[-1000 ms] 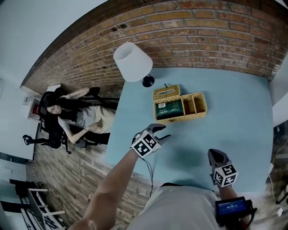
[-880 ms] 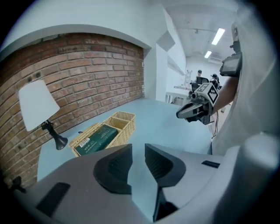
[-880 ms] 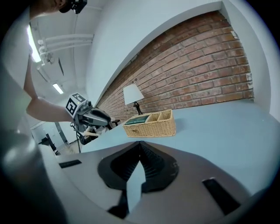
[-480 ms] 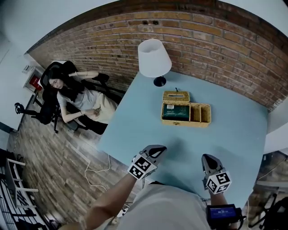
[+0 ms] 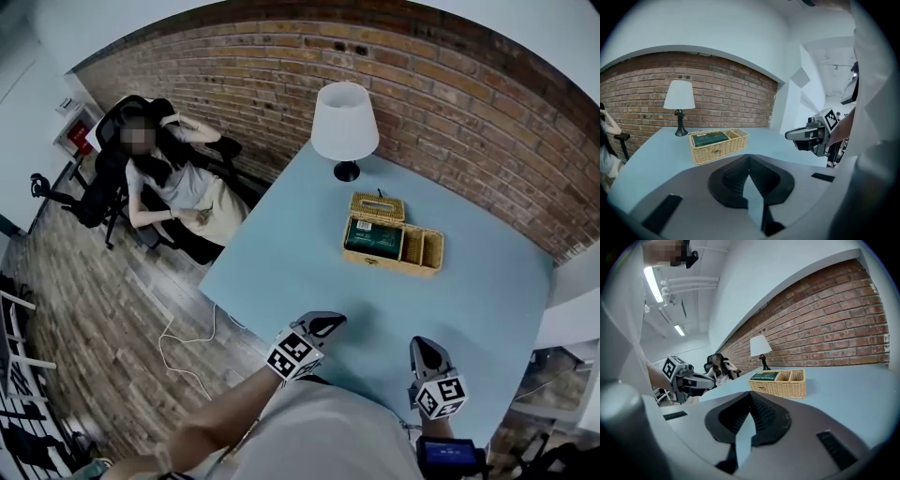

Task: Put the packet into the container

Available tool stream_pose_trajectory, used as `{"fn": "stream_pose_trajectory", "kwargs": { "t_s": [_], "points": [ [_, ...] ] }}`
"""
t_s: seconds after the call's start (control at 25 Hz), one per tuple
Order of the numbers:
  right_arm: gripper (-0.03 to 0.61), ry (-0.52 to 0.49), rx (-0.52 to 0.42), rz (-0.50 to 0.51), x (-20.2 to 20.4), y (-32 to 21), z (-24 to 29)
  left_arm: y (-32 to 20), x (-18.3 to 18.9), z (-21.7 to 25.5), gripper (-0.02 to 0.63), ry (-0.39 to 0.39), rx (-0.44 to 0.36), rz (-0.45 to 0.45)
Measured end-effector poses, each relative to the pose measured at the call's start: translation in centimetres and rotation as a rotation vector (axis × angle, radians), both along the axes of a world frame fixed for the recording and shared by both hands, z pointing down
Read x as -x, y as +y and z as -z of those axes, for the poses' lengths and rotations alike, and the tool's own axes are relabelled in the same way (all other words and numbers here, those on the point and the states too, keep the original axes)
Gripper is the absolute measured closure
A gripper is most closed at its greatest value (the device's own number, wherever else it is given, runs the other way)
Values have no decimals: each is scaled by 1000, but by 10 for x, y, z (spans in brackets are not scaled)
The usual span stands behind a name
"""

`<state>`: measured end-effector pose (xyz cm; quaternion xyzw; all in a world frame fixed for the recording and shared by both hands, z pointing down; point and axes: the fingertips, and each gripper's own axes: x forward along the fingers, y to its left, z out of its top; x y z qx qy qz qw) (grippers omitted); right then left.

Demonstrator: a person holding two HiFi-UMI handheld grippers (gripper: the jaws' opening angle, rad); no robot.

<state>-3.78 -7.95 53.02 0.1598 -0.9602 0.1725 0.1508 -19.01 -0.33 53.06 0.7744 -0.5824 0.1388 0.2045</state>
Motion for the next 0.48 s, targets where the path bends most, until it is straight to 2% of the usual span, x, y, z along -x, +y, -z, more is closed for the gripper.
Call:
{"fn": "stream_pose_trajectory", "kwargs": {
  "t_s": [0.48],
  "points": [
    [569, 7, -8, 18, 11, 10, 2, 0, -1, 0, 603, 6, -1, -30]
  ]
}}
